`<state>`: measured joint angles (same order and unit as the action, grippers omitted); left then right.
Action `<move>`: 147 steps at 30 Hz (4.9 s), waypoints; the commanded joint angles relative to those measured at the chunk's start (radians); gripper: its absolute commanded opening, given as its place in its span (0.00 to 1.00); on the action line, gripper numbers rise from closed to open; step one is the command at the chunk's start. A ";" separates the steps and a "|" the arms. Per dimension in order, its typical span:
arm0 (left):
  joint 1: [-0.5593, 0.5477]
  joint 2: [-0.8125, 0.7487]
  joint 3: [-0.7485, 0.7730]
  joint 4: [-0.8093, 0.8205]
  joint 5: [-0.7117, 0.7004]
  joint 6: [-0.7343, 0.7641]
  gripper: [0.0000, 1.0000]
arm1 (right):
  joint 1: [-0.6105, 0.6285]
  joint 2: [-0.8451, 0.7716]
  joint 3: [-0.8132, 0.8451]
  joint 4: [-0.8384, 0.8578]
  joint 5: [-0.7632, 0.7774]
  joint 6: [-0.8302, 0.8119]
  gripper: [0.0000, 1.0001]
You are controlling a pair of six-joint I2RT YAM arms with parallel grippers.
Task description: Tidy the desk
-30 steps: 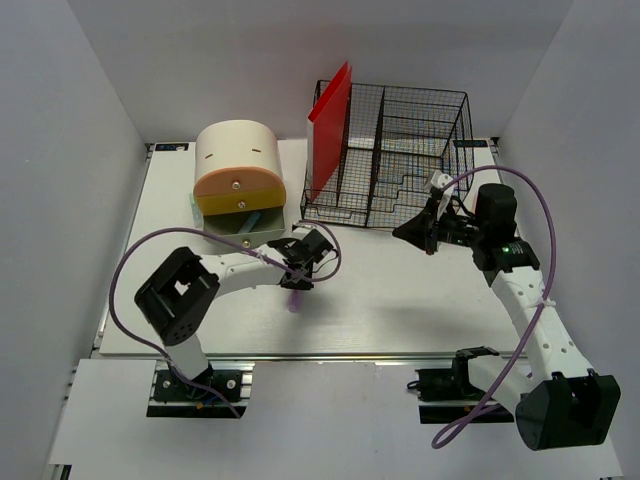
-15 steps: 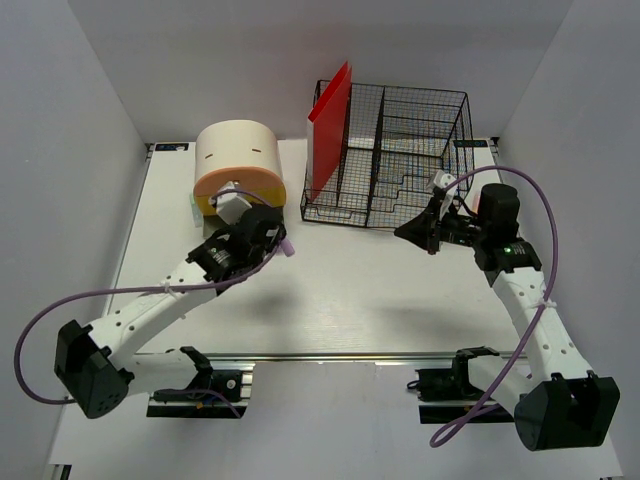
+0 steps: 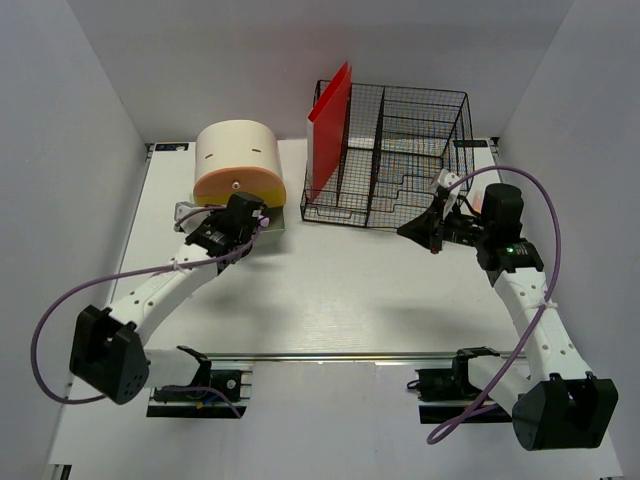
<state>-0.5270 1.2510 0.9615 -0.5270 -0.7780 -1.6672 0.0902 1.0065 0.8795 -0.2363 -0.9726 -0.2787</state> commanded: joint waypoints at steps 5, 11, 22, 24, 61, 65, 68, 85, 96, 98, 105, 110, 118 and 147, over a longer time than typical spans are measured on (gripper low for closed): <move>0.067 0.085 0.011 -0.005 0.012 -0.190 0.00 | -0.018 -0.026 -0.004 -0.003 -0.032 -0.020 0.00; 0.111 0.110 -0.003 0.041 0.045 -0.192 0.12 | -0.026 -0.022 -0.002 -0.006 -0.043 -0.025 0.00; 0.151 0.130 -0.038 0.093 0.117 -0.181 0.60 | -0.052 -0.025 0.001 -0.023 -0.074 -0.037 0.00; 0.162 0.120 -0.043 0.110 0.126 -0.163 0.62 | -0.056 -0.025 -0.001 -0.023 -0.086 -0.042 0.00; 0.162 -0.340 -0.194 0.249 1.179 1.410 0.68 | -0.196 -0.189 0.050 -0.471 0.951 -0.042 0.03; 0.162 -0.404 -0.211 0.262 1.163 1.406 0.73 | -0.233 -0.114 0.084 -0.465 0.987 -0.005 0.47; 0.162 -0.409 -0.207 0.254 1.151 1.408 0.73 | -0.282 -0.013 0.124 -0.451 0.913 0.021 0.61; 0.162 -0.394 -0.214 0.240 1.093 1.406 0.74 | -0.445 0.645 0.484 -0.242 0.727 0.160 0.47; 0.162 -0.372 -0.214 0.234 1.073 1.413 0.74 | -0.350 1.133 0.992 -0.373 0.799 0.188 0.56; 0.162 -0.374 -0.214 0.232 1.065 1.411 0.74 | -0.331 1.196 1.054 -0.382 0.834 0.181 0.57; 0.162 -0.358 -0.213 0.228 1.053 1.414 0.74 | -0.316 1.291 1.127 -0.382 0.916 0.213 0.56; 0.162 -0.354 -0.213 0.225 1.045 1.416 0.75 | -0.314 1.236 1.009 -0.309 0.945 0.200 0.56; 0.162 -0.355 -0.213 0.225 1.043 1.416 0.75 | -0.310 1.170 0.875 -0.250 0.966 0.181 0.56; 0.162 -0.372 -0.218 0.222 1.000 1.419 0.75 | -0.374 1.203 0.848 -0.271 0.942 0.194 0.02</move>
<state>-0.3683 0.9016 0.7589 -0.2939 0.2386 -0.2611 -0.2569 2.2467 1.7550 -0.4950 -0.0036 -0.0841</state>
